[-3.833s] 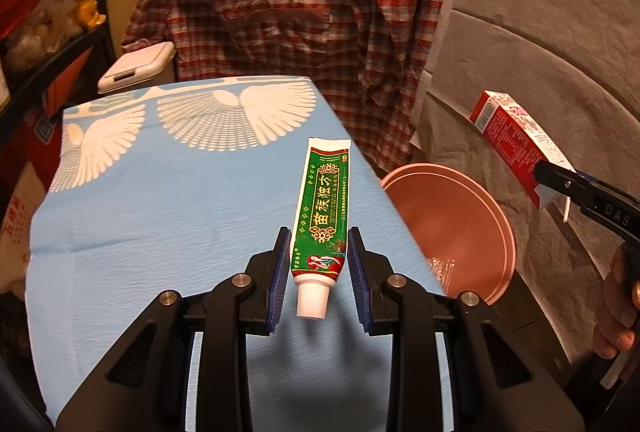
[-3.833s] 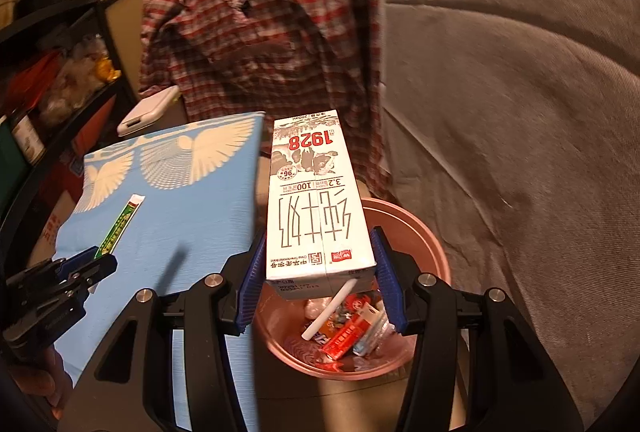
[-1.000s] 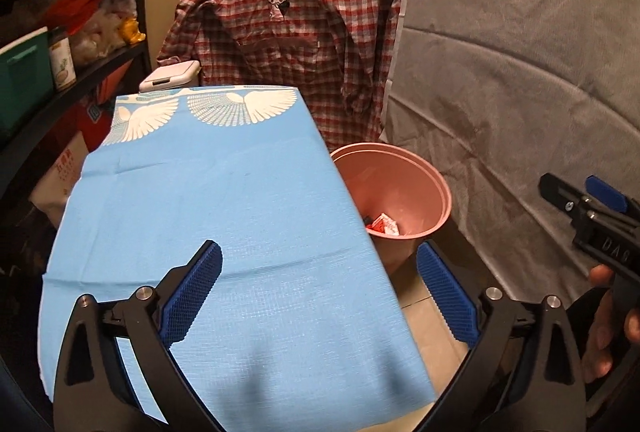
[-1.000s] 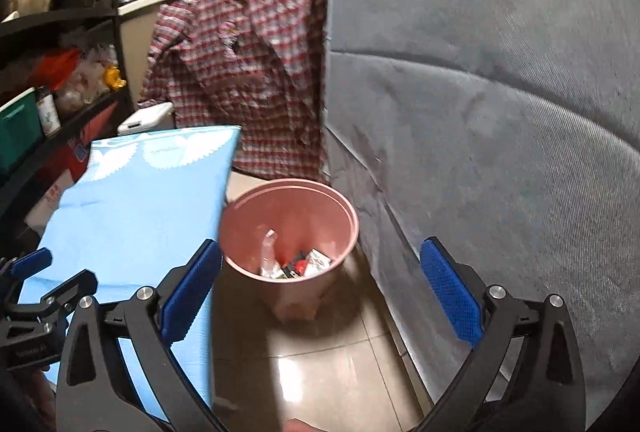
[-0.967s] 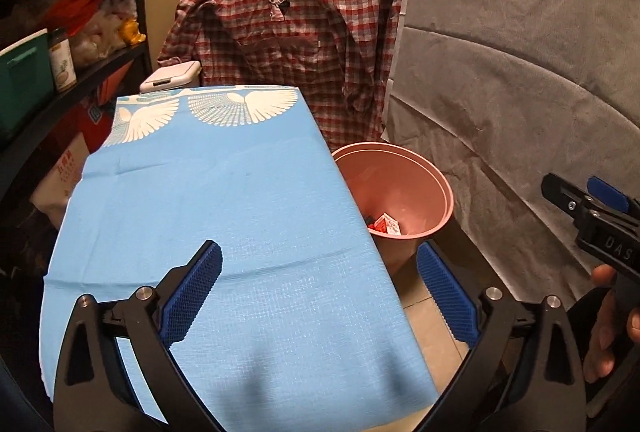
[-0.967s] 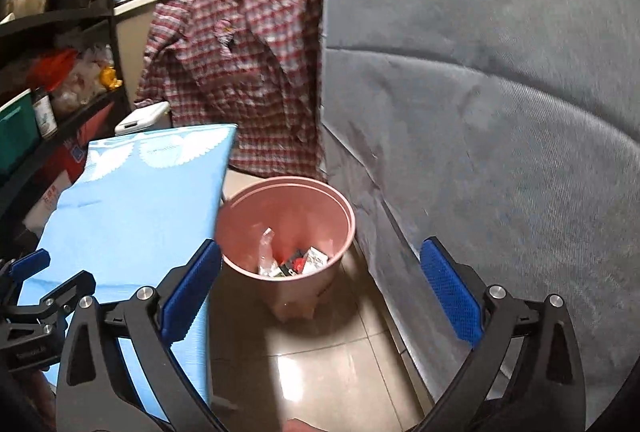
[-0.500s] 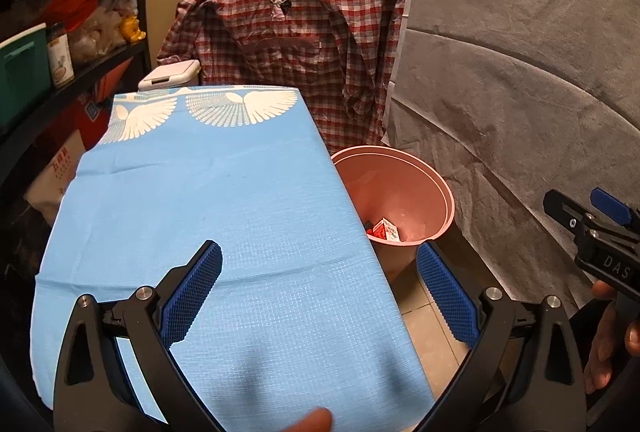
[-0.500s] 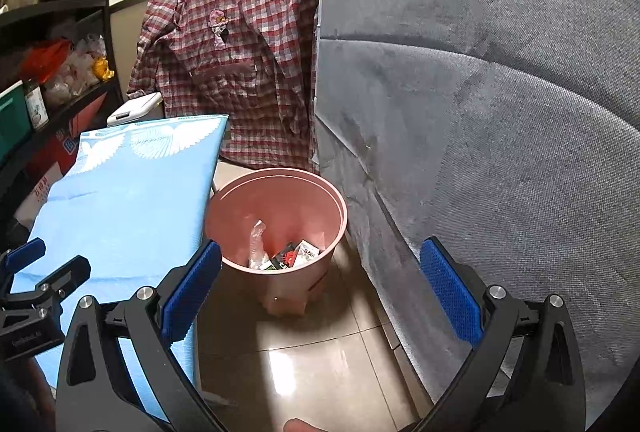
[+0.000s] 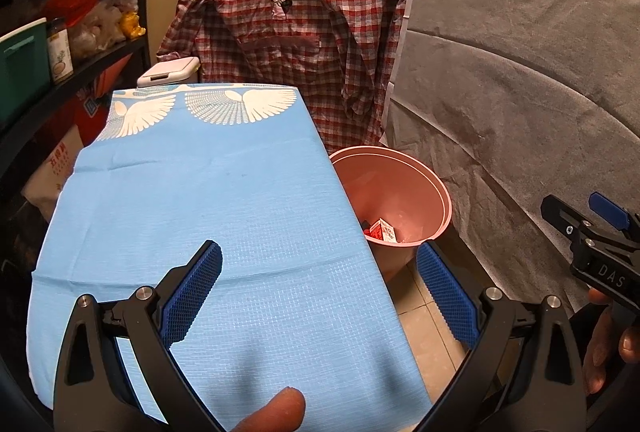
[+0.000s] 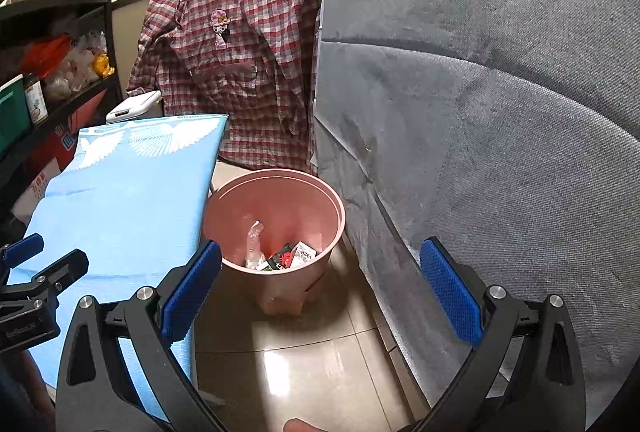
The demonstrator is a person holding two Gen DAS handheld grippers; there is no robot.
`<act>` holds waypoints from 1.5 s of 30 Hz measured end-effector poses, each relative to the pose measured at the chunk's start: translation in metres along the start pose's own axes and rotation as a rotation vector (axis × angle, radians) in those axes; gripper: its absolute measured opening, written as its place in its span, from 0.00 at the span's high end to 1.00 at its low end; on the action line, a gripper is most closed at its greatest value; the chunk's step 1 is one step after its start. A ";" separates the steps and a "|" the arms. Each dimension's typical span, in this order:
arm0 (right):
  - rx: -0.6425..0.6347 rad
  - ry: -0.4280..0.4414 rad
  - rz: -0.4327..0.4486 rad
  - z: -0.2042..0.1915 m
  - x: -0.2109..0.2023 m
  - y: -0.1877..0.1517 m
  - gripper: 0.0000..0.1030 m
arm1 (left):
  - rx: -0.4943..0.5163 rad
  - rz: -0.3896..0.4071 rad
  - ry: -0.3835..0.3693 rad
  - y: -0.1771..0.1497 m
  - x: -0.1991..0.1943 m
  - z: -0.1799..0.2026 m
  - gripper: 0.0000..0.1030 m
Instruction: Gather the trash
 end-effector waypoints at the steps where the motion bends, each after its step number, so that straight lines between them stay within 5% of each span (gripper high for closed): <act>1: 0.001 -0.001 0.001 0.000 0.000 0.000 0.05 | 0.002 0.001 0.000 0.000 0.000 0.000 0.08; 45: -0.006 -0.006 0.011 0.010 0.007 0.008 0.05 | 0.011 0.018 -0.022 0.001 -0.002 0.013 0.08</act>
Point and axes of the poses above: each gripper's, at about its wrist camera, not at the fingertips, and x roughly the way its jaws point, z to its right, y to its top, the point moved 6 cm from there along x, roughly the way its jaws point, and after that the axes turned 10 degrees about z, right-handed, at the moved point
